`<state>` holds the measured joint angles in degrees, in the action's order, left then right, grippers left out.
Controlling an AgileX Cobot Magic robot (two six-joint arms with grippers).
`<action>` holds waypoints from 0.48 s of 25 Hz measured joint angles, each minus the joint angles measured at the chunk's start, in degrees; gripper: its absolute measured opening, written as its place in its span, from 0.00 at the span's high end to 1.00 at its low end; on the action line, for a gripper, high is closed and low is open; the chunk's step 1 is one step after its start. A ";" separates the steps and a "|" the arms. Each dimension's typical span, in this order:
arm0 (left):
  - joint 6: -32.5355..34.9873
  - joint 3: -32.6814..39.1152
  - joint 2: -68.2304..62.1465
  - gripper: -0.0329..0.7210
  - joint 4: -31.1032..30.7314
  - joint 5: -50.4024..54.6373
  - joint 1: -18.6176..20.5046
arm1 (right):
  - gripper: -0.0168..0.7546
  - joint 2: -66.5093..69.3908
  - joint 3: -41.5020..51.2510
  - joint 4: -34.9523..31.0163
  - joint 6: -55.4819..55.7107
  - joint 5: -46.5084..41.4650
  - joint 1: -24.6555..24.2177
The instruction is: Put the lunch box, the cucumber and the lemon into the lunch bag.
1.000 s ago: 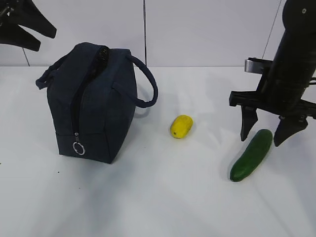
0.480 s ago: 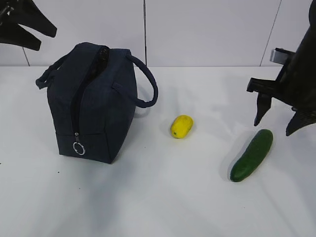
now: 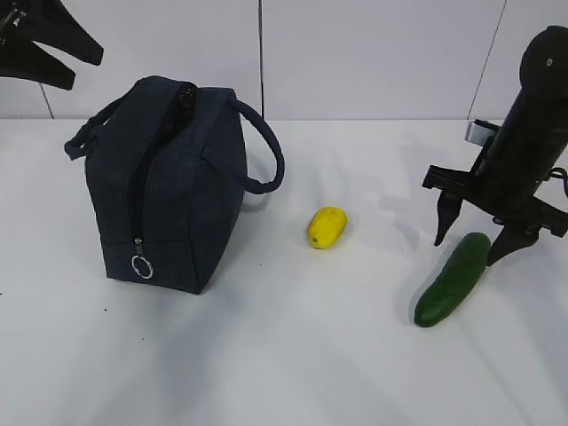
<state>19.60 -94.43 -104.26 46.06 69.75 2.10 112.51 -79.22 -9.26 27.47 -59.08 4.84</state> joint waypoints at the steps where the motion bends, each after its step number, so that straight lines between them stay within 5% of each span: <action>1: 0.00 0.00 0.00 0.39 0.00 0.00 0.00 | 0.29 0.42 0.00 0.00 0.14 0.62 0.00; 12: 0.00 0.00 0.00 0.39 0.00 0.00 0.00 | 0.29 3.95 0.00 2.66 3.15 1.59 0.00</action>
<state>19.60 -94.43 -104.26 46.06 69.75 2.10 116.46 -79.22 -6.60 30.62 -57.48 4.84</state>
